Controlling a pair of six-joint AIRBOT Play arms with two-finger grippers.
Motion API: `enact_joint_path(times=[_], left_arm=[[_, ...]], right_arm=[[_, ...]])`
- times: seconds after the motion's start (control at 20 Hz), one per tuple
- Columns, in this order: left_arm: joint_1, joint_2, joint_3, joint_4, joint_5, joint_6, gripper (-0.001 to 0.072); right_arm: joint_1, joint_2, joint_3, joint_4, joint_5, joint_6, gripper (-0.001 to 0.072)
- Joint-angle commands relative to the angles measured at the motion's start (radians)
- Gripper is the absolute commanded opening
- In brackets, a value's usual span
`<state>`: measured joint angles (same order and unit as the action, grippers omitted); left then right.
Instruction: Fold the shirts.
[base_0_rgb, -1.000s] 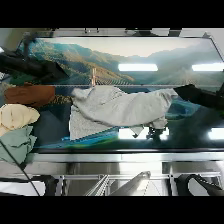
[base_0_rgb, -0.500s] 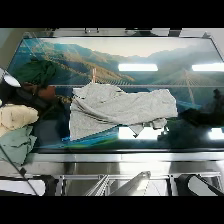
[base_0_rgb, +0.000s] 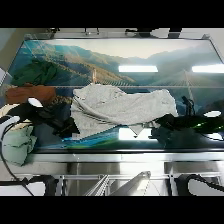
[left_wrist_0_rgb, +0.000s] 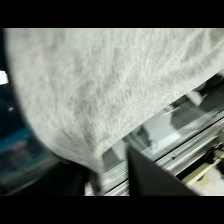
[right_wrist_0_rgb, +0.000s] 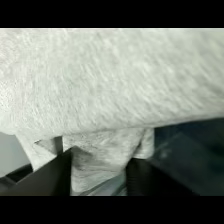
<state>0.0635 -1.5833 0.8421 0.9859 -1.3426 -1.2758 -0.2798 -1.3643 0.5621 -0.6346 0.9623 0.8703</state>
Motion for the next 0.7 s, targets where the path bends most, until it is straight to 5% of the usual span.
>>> enact_joint_path(times=[0.0,0.15,0.4,0.65], left_arm=[[-0.095,-0.073,0.069,0.006,0.071,0.014,0.0037],[-0.112,-0.047,0.149,-0.069,-0.002,0.054,0.0017],[0.02,0.291,0.332,-0.528,-0.311,0.208,0.0017],[0.299,0.668,0.574,-0.975,-0.329,0.293,0.002]], right_arm=[[0.029,-0.019,0.03,0.042,0.005,-0.014,0.0073],[0.019,0.024,0.089,0.042,0.166,-0.025,0.0018],[-0.12,0.433,0.279,0.275,0.425,-0.026,0.0018],[-0.355,0.843,0.594,0.447,0.198,-0.063,0.0018]])
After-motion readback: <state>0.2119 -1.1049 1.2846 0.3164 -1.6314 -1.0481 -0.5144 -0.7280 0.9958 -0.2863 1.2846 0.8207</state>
